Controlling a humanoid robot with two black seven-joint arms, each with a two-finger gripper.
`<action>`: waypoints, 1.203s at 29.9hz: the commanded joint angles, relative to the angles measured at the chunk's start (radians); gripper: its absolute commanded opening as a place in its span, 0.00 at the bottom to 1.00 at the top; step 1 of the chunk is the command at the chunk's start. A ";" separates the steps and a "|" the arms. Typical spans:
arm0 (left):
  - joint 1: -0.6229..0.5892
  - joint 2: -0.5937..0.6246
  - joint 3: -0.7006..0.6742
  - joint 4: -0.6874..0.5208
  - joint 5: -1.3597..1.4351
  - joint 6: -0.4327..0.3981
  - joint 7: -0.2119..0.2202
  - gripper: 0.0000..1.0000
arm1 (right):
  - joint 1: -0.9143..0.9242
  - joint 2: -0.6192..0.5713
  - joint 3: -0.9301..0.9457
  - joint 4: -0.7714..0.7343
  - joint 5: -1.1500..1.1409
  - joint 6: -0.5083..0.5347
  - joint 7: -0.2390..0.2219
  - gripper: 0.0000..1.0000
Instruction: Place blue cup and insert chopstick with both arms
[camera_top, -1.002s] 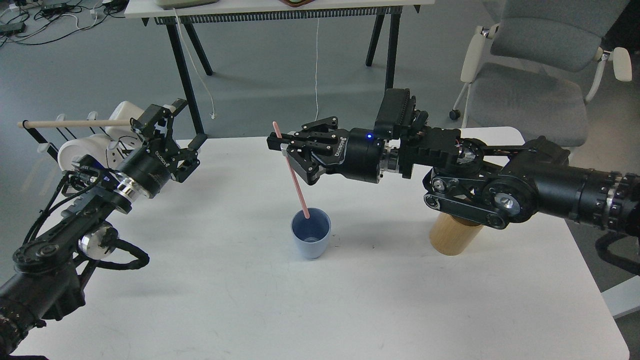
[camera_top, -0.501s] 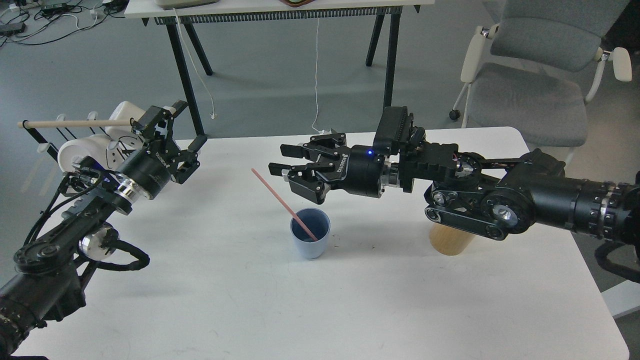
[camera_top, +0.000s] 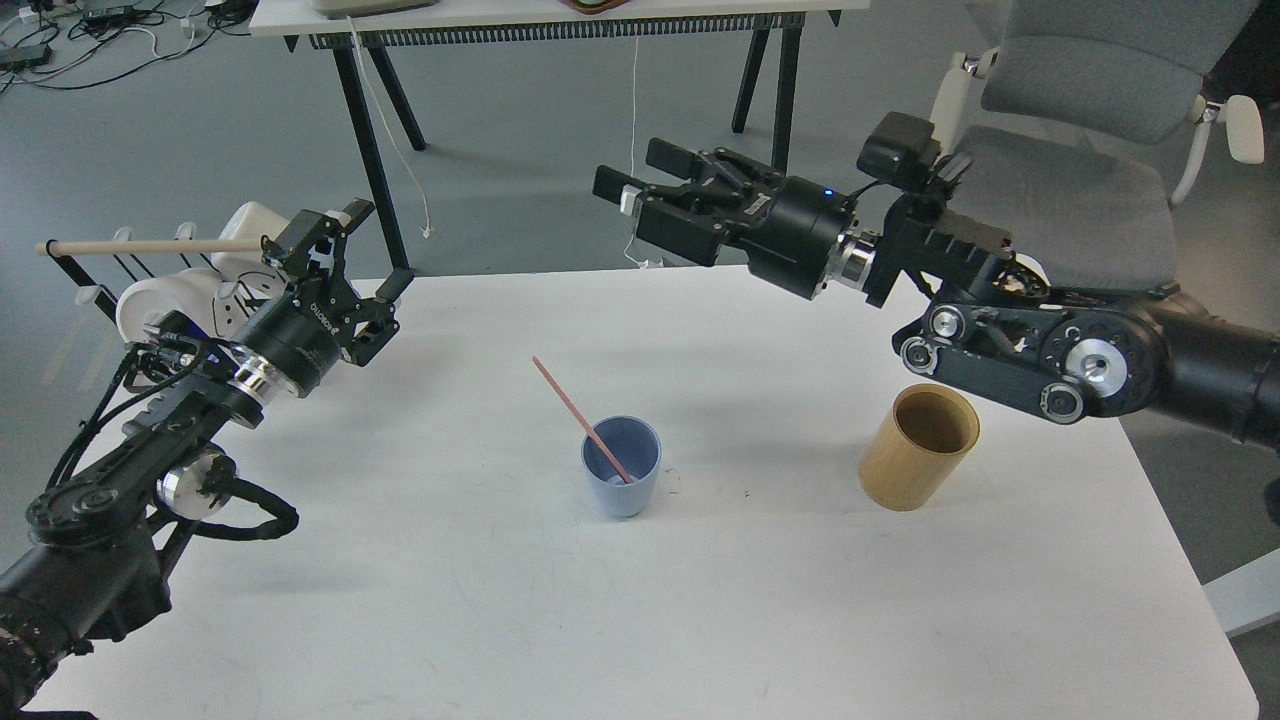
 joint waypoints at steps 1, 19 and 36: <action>0.000 -0.001 -0.011 -0.003 -0.002 0.000 0.000 0.95 | -0.062 -0.073 0.075 0.011 0.277 0.002 0.000 0.99; -0.014 -0.001 -0.017 -0.014 -0.005 0.000 0.000 0.95 | -0.416 -0.133 0.477 0.023 0.900 0.131 0.000 0.99; -0.019 0.004 -0.019 -0.017 -0.186 0.000 0.000 0.95 | -0.458 -0.110 0.488 0.083 0.895 0.123 0.000 0.99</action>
